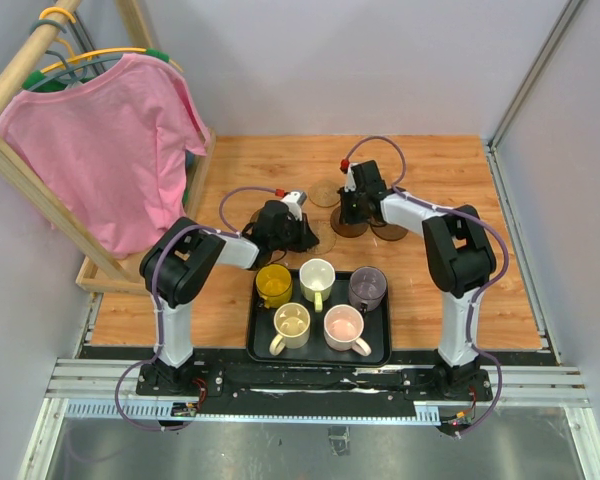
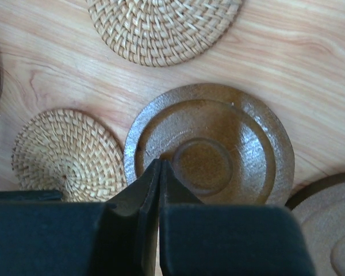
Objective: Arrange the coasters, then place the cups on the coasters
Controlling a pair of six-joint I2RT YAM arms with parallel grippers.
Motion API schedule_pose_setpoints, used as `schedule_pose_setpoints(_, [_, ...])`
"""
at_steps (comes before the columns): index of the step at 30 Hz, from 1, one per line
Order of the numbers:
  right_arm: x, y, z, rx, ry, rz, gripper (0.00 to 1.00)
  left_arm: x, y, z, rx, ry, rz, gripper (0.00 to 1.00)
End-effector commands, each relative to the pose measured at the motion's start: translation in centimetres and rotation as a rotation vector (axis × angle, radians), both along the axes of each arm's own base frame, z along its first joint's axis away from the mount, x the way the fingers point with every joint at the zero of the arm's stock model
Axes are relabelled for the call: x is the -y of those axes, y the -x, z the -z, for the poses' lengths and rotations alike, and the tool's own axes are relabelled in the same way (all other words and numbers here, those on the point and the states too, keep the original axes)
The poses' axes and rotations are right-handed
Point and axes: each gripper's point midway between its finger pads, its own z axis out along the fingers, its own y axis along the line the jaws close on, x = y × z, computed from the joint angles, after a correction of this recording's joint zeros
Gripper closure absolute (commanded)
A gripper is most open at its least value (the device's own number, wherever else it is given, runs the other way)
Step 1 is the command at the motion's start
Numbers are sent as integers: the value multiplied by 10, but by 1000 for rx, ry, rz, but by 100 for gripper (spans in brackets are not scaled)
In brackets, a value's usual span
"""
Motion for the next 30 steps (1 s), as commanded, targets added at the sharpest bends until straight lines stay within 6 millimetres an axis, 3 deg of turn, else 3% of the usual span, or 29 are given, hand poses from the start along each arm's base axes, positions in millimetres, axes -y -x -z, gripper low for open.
schedule_pose_setpoints(1, [25,39,38,-137,126,37,99,-20,-10,15,-41,-60,-95,99])
schedule_pose_setpoints(9, [29,56,46,-196,124,50,99,-42,-26,11,-58,-33,-171,100])
schedule_pose_setpoints(16, [18,65,41,-203,106,23,99,-42,-27,0,-39,-12,-176,100])
schedule_pose_setpoints(22, [13,69,40,-213,119,11,99,-45,-18,3,-43,26,-190,100])
schedule_pose_setpoints(30, [6,69,36,-211,123,11,99,-42,-24,0,-29,19,-170,99])
